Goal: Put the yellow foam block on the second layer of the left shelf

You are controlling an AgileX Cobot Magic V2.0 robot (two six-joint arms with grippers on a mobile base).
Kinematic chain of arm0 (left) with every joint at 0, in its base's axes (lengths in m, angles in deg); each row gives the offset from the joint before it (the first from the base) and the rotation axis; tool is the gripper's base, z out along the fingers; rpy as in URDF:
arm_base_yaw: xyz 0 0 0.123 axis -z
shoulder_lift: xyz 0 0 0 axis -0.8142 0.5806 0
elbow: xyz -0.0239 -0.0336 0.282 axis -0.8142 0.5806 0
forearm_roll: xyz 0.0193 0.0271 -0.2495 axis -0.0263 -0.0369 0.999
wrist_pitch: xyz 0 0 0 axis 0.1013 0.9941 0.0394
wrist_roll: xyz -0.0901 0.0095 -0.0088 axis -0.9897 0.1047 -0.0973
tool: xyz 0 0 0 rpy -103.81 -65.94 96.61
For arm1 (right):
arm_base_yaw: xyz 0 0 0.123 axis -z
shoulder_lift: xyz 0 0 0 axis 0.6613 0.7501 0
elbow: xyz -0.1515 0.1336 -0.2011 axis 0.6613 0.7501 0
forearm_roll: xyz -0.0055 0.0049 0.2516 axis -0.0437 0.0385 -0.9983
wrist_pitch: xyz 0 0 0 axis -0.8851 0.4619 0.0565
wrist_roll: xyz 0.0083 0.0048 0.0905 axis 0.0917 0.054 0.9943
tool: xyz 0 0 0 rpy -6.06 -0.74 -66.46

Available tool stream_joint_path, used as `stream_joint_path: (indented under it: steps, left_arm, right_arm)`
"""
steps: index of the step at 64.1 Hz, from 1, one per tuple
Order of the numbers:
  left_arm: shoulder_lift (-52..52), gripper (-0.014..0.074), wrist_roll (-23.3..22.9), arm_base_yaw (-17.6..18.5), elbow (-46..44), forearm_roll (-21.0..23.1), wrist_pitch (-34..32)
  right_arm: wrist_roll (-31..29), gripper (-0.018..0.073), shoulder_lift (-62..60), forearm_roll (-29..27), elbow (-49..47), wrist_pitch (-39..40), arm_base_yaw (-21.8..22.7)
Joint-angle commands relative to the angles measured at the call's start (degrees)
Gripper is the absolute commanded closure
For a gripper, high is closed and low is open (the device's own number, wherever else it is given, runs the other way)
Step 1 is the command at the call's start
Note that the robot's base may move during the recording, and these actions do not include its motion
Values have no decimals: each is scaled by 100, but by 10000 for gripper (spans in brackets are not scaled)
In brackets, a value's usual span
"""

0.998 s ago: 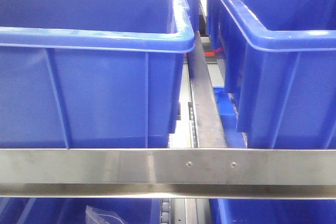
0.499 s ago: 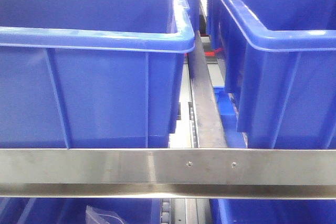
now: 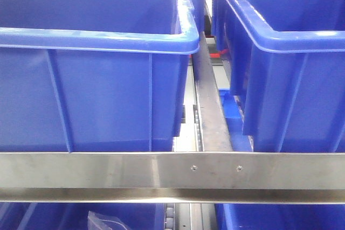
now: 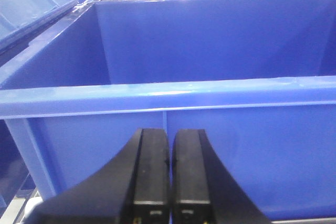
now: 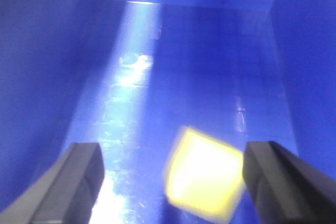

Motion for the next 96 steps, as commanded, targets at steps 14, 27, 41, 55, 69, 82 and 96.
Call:
stream_joint_path:
  steps: [14, 27, 41, 55, 69, 82, 96]
  left_arm:
    - [-96, 472, -22, 35, 151, 29, -473]
    - [-96, 472, -22, 35, 151, 29, -473]
    - [-96, 472, -22, 35, 151, 29, -473]
    - [-96, 472, -22, 35, 151, 29, -473]
    - [-96, 472, -22, 35, 151, 29, -473]
    - [-96, 472, -22, 35, 151, 29, -473]
    - [-96, 472, -22, 35, 151, 29, -473]
  right_arm:
    - [287, 496, -71, 0, -221, 463, 24]
    - [298, 504, -320, 0, -202, 441, 24]
    - [231, 504, -978, 0, 258, 855, 24]
    - [231, 504, -2236, 0, 1276, 1216, 24]
    - [231, 504, -3945, 0, 2110, 1163, 24]
    - [231, 504, -5011, 0, 2444, 1069, 24]
    - [231, 504, -5143, 0, 2451, 1020, 24]
